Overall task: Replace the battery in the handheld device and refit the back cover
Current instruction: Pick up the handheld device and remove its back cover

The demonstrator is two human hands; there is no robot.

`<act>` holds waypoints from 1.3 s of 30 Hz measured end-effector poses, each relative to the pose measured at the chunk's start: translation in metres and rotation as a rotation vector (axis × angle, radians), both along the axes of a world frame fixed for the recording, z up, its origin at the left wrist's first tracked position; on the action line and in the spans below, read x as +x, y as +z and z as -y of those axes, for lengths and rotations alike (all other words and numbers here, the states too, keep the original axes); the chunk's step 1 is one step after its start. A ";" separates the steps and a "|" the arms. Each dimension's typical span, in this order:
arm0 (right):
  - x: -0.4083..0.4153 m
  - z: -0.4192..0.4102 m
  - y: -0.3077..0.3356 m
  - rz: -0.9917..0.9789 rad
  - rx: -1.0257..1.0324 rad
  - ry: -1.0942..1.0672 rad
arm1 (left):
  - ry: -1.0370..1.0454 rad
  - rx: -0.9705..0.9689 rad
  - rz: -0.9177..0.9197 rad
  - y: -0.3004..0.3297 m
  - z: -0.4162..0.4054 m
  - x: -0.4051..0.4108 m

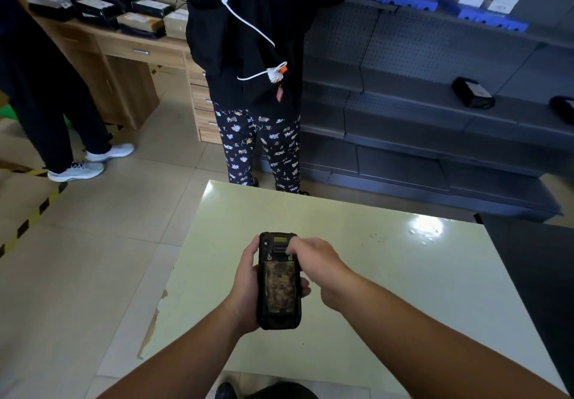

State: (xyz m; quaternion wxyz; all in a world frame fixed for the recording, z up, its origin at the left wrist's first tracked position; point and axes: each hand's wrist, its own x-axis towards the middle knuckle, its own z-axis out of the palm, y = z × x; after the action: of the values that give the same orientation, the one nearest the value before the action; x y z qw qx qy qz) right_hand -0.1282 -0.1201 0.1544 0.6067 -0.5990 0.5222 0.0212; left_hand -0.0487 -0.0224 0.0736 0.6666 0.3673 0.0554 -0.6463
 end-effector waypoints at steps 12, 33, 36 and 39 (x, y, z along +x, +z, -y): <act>0.008 -0.015 -0.018 0.031 0.156 -0.280 | -0.014 0.068 0.049 -0.011 0.010 -0.003; 0.015 -0.007 -0.012 0.059 0.306 -0.432 | -0.045 0.042 0.039 -0.024 0.015 -0.001; 0.023 -0.017 -0.018 -0.014 0.014 -0.360 | -0.033 0.024 -0.009 -0.025 0.014 0.005; 0.024 -0.024 -0.017 -0.107 -0.344 -0.255 | -0.030 0.004 -0.058 -0.026 0.013 0.007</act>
State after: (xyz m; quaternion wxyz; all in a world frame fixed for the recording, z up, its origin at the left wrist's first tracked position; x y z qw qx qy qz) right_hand -0.1041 -0.0961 0.1370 0.4646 -0.6209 0.6211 -0.1133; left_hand -0.0417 -0.0353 0.0475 0.6541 0.3506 0.0702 -0.6665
